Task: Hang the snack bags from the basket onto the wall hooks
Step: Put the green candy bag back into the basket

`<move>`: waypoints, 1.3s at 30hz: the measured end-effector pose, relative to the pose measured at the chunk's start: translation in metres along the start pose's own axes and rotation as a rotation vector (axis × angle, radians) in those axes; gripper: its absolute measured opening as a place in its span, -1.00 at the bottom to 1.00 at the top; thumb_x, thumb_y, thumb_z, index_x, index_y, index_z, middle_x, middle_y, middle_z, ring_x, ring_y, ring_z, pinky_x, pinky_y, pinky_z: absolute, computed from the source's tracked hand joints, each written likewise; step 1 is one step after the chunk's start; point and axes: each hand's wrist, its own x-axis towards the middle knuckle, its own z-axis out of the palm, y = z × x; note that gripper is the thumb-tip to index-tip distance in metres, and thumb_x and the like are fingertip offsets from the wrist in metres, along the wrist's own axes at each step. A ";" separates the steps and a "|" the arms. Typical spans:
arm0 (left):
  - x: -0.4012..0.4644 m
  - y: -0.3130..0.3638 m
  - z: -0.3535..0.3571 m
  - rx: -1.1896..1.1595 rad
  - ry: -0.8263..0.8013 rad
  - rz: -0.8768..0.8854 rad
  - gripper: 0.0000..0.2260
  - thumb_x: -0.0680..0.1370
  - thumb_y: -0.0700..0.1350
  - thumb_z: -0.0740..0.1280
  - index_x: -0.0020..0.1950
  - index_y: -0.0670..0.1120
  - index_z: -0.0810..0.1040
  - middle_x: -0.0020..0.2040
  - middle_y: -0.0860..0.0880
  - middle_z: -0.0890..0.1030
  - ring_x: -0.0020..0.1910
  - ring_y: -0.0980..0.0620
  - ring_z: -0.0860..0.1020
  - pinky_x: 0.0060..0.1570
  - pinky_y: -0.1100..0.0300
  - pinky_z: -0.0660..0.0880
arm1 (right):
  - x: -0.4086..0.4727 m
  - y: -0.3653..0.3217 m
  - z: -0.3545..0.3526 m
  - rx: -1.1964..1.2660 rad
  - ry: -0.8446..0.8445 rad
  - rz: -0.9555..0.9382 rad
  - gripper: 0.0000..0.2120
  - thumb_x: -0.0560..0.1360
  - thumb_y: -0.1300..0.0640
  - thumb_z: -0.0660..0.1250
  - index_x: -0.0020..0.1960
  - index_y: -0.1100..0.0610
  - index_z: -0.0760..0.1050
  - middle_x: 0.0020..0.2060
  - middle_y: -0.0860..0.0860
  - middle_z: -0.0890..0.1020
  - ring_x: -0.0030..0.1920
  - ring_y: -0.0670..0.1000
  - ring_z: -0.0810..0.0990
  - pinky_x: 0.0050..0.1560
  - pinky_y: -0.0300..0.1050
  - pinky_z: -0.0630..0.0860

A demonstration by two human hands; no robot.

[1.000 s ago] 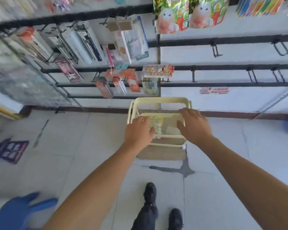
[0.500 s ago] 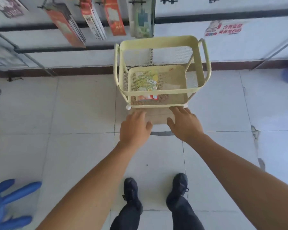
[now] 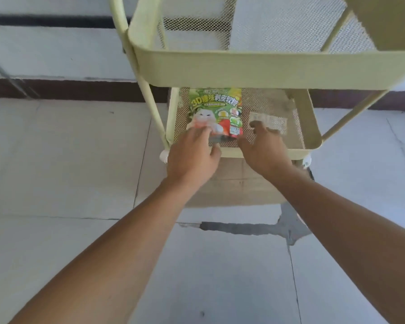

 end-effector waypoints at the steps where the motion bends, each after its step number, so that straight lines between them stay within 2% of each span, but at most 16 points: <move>1: 0.006 -0.006 0.011 0.002 0.034 0.028 -0.69 0.60 0.01 0.27 0.33 0.01 0.50 0.26 -0.01 0.56 0.22 -0.08 0.50 0.03 0.01 0.50 | 0.015 0.000 0.010 0.010 0.025 0.011 -0.48 0.60 -0.14 0.23 0.44 0.15 0.33 0.18 0.20 0.59 0.30 0.23 0.43 0.10 0.02 0.43; 3: 0.017 -0.016 0.029 0.002 0.098 0.070 -0.68 0.60 0.01 0.27 0.34 0.01 0.51 0.26 0.01 0.56 0.22 -0.08 0.51 0.03 0.01 0.51 | 0.041 -0.003 0.026 0.055 0.053 0.018 -0.40 0.57 -0.22 0.24 0.46 0.14 0.29 0.20 0.20 0.58 0.29 0.24 0.47 0.14 0.05 0.47; 6: 0.031 -0.026 0.046 0.053 0.127 0.057 -0.65 0.61 0.06 0.23 0.39 0.04 0.47 0.26 -0.01 0.55 0.23 -0.10 0.50 0.04 -0.02 0.53 | 0.071 -0.007 0.045 0.068 0.057 0.044 -0.36 0.56 -0.25 0.23 0.48 0.13 0.26 0.20 0.21 0.59 0.22 0.24 0.54 0.02 -0.02 0.43; 11: 0.035 -0.038 0.055 0.043 0.181 0.032 -0.68 0.61 0.05 0.24 0.33 -0.03 0.49 0.20 -0.04 0.57 0.19 -0.11 0.51 0.05 -0.04 0.53 | 0.095 -0.013 0.056 0.071 0.000 0.114 -0.27 0.53 -0.32 0.23 0.44 0.21 0.25 0.25 0.19 0.54 0.26 0.23 0.50 0.03 -0.02 0.38; 14: 0.031 -0.036 0.056 0.020 0.190 0.031 -0.69 0.61 0.05 0.23 0.31 -0.04 0.49 0.19 -0.05 0.56 0.19 -0.11 0.50 0.05 -0.04 0.51 | 0.104 -0.017 0.057 0.071 -0.012 0.165 -0.26 0.50 -0.28 0.32 0.42 0.23 0.23 0.25 0.17 0.52 0.26 0.21 0.50 0.09 -0.01 0.43; 16: 0.029 -0.035 0.054 0.038 0.219 0.057 -0.70 0.61 0.05 0.23 0.29 -0.05 0.50 0.17 -0.05 0.58 0.15 -0.12 0.51 0.02 -0.02 0.50 | 0.108 -0.019 0.056 0.101 0.001 0.203 -0.27 0.46 -0.22 0.42 0.37 0.25 0.26 0.18 0.13 0.54 0.17 0.17 0.55 -0.03 -0.07 0.43; 18: 0.030 -0.036 0.051 0.044 0.247 0.051 -0.69 0.62 0.03 0.24 0.31 -0.05 0.50 0.18 -0.05 0.59 0.15 -0.12 0.52 0.01 -0.01 0.46 | 0.109 -0.017 0.056 0.194 0.003 0.231 -0.36 0.42 -0.16 0.50 0.26 0.24 0.36 -0.04 0.05 0.54 -0.10 0.05 0.58 -0.21 -0.15 0.41; 20: 0.030 -0.037 0.049 0.048 0.253 0.044 -0.67 0.62 0.03 0.24 0.35 -0.04 0.49 0.21 -0.04 0.58 0.18 -0.11 0.51 0.03 0.00 0.45 | 0.108 -0.013 0.055 0.364 0.000 0.265 -0.55 0.40 -0.07 0.55 0.04 0.19 0.44 -0.21 -0.01 0.54 -0.29 -0.06 0.52 -0.38 -0.17 0.42; 21: 0.031 -0.037 0.049 0.048 0.248 0.046 -0.66 0.62 0.04 0.23 0.36 -0.04 0.48 0.22 -0.04 0.58 0.19 -0.11 0.50 0.06 0.00 0.45 | 0.106 -0.011 0.053 0.500 -0.022 0.295 -0.61 0.40 0.00 0.57 -0.02 0.19 0.46 -0.21 0.01 0.58 -0.31 -0.06 0.57 -0.40 -0.17 0.50; 23: 0.032 -0.035 0.050 0.029 0.239 0.059 -0.65 0.62 0.05 0.24 0.36 -0.04 0.48 0.23 -0.05 0.57 0.20 -0.11 0.50 0.09 0.00 0.45 | 0.101 -0.008 0.048 0.782 -0.087 0.341 -0.69 0.41 0.19 0.56 0.02 0.24 0.49 -0.18 0.11 0.67 -0.33 0.04 0.68 -0.37 -0.07 0.65; 26: 0.031 -0.031 0.051 0.011 0.248 0.081 -0.67 0.60 0.02 0.26 0.32 -0.06 0.50 0.19 -0.06 0.58 0.19 -0.12 0.50 0.10 0.00 0.44 | 0.098 -0.004 0.037 0.905 -0.117 0.323 -0.78 0.49 0.32 0.43 0.09 0.23 0.47 -0.14 0.19 0.67 -0.41 0.13 0.68 -0.44 0.05 0.64; 29: 0.029 -0.033 0.048 0.007 0.255 0.079 -0.66 0.62 0.03 0.25 0.35 -0.06 0.49 0.23 -0.05 0.57 0.23 -0.11 0.49 0.15 0.01 0.43 | 0.095 0.005 0.029 0.963 -0.050 0.278 -0.82 0.52 0.32 0.38 0.10 0.20 0.48 -0.05 0.19 0.67 -0.32 0.11 0.70 -0.26 0.15 0.67; 33: 0.029 -0.030 0.040 -0.068 0.267 0.014 -0.61 0.65 0.08 0.19 0.43 -0.06 0.41 0.38 -0.03 0.49 0.36 -0.06 0.40 0.19 0.04 0.38 | 0.079 0.015 0.015 1.161 0.022 0.234 -0.89 0.56 0.33 0.34 0.06 0.20 0.49 -0.10 0.14 0.70 -0.24 0.08 0.72 -0.29 -0.04 0.66; 36: 0.032 -0.025 0.032 -0.288 0.264 -0.027 -0.59 0.66 0.10 0.19 0.45 -0.06 0.41 0.42 -0.01 0.47 0.41 0.01 0.38 0.28 0.09 0.35 | 0.058 0.020 0.001 1.268 -0.009 0.174 -0.91 0.57 0.34 0.31 0.05 0.23 0.49 -0.16 0.12 0.71 -0.24 0.07 0.72 -0.31 -0.08 0.64; 39: 0.039 -0.022 0.021 -0.596 0.257 -0.082 -0.62 0.65 0.12 0.23 0.38 -0.05 0.50 0.33 0.02 0.56 0.34 0.05 0.48 0.28 0.14 0.38 | 0.037 0.025 -0.006 1.310 -0.109 0.123 -0.78 0.56 0.35 0.29 0.20 0.27 0.48 0.00 0.20 0.70 -0.12 0.13 0.71 -0.16 -0.02 0.67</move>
